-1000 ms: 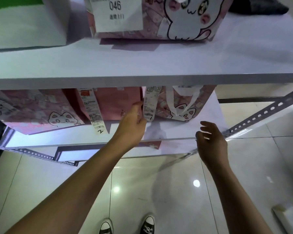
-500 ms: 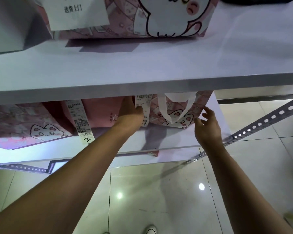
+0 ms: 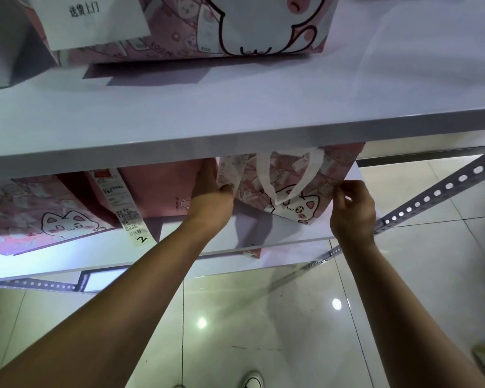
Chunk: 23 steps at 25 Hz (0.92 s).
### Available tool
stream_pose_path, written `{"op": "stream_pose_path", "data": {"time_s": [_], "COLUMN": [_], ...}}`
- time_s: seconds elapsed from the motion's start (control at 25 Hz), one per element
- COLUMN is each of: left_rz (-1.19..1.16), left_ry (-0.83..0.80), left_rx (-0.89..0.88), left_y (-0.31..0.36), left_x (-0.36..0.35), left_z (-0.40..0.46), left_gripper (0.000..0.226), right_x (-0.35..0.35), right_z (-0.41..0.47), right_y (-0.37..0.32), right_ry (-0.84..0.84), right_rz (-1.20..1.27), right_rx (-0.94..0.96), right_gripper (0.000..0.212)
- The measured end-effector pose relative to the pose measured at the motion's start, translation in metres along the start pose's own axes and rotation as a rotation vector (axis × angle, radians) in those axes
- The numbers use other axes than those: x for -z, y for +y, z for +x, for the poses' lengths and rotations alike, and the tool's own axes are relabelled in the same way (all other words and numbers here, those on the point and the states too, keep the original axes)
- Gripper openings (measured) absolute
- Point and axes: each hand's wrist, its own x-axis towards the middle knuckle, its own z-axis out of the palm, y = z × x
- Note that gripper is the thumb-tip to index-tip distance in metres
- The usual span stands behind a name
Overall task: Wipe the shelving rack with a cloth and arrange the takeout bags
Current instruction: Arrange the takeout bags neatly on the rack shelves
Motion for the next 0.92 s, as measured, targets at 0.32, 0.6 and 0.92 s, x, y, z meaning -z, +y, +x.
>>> {"op": "stream_pose_path", "data": {"time_s": [0.32, 0.6, 0.92], "left_rz": [-0.181, -0.157, -0.043], "left_ry": [-0.178, -0.259, -0.323], "left_rx": [0.095, 0.016, -0.081], "left_y": [-0.003, 0.007, 0.007], "left_x": [-0.014, -0.009, 0.012], "left_z": [-0.008, -0.033, -0.116], "left_gripper": [0.067, 0.052, 0.045], "right_x": [0.041, 0.083, 0.129], "right_z": [-0.028, -0.072, -0.12], "right_y": [0.011, 0.026, 0.017], "right_ry": [-0.13, -0.192, 0.07], "right_rz": [0.039, 0.166, 0.217], "right_rx": [-0.024, -0.048, -0.16], "right_gripper": [0.012, 0.012, 0.014]}}
